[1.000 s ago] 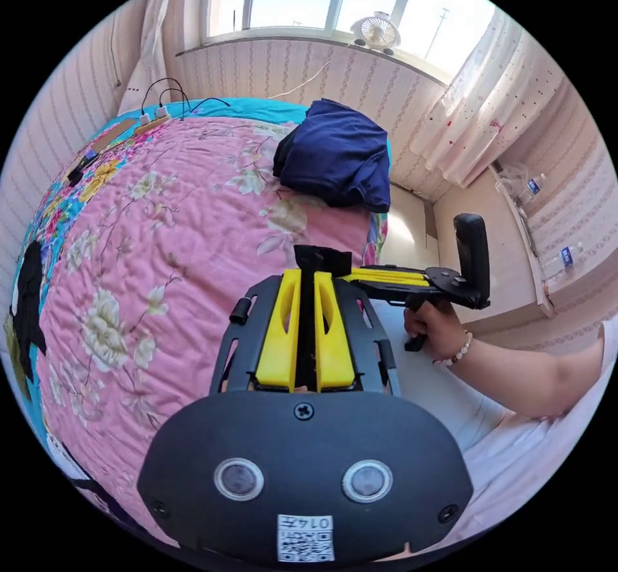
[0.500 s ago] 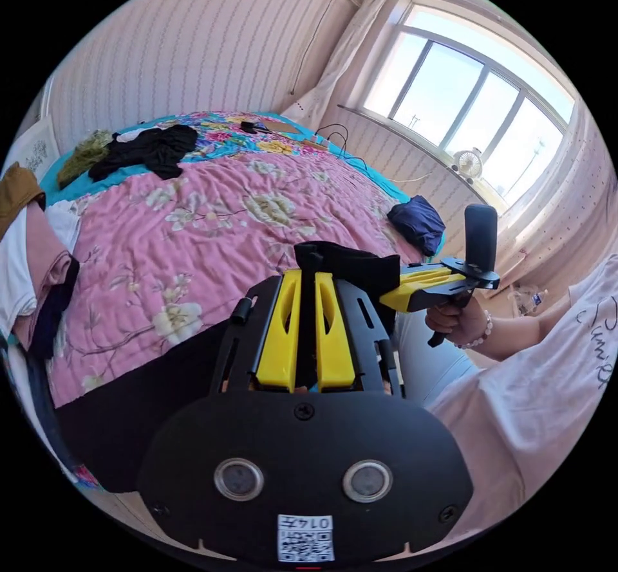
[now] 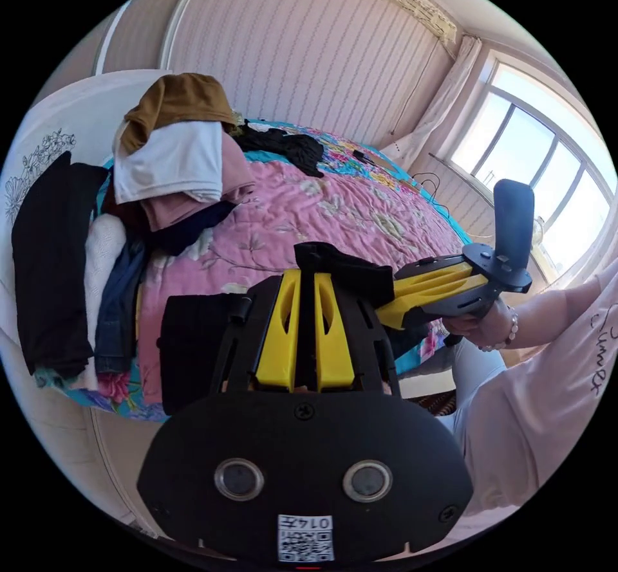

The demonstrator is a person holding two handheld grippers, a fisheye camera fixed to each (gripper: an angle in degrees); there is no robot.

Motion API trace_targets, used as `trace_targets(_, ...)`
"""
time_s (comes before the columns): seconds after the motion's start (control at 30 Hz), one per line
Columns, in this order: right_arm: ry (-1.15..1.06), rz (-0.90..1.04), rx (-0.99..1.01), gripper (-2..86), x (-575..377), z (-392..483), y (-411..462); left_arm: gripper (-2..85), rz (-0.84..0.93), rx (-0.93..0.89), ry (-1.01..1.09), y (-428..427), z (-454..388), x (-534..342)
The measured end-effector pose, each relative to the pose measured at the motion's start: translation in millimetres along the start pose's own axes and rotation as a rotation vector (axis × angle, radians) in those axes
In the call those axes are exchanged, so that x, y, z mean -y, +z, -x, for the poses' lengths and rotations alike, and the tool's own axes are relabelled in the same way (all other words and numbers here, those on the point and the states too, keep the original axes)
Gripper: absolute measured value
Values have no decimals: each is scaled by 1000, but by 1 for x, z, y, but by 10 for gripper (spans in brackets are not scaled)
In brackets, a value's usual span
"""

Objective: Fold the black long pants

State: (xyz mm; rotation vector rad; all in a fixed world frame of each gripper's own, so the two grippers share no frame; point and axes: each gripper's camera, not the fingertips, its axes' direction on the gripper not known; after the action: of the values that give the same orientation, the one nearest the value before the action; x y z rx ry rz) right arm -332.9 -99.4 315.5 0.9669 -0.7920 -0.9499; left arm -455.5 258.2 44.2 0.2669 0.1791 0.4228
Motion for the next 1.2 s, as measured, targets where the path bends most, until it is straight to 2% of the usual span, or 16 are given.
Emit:
trace_targets(0.17,12,68,-34,10,60,7,108,46,-53,-2,-145,-28,86,-25)
trace_targets(0.3,59,174,-43,13,84,2,201,46,-73,136,-337,-53,144,-62)
trace_targets(0.4,37,207,19,11,84,-2,246,43,-100,199,-391,-73,160,-94)
trace_targets(0.53,-18,254,-40,8,73,-12,290,27,-74,241,-387,-84,154,-126)
trace_targets(0.67,-25,345,-146,2,61,-32,321,-5,-46,198,-266,-79,122,-130)
trace_targets(0.8,-7,423,-294,-3,41,-63,347,-9,73,141,12,-46,59,-121)
trace_targets(0.9,15,480,-359,-3,32,-86,366,-10,159,96,138,-16,21,-116)
trace_targets(1.03,43,539,-391,-4,26,-114,389,-10,267,54,141,17,-6,-108)
trace_targets(1.2,41,585,-420,-4,29,-142,412,-10,314,104,147,34,-18,-102)
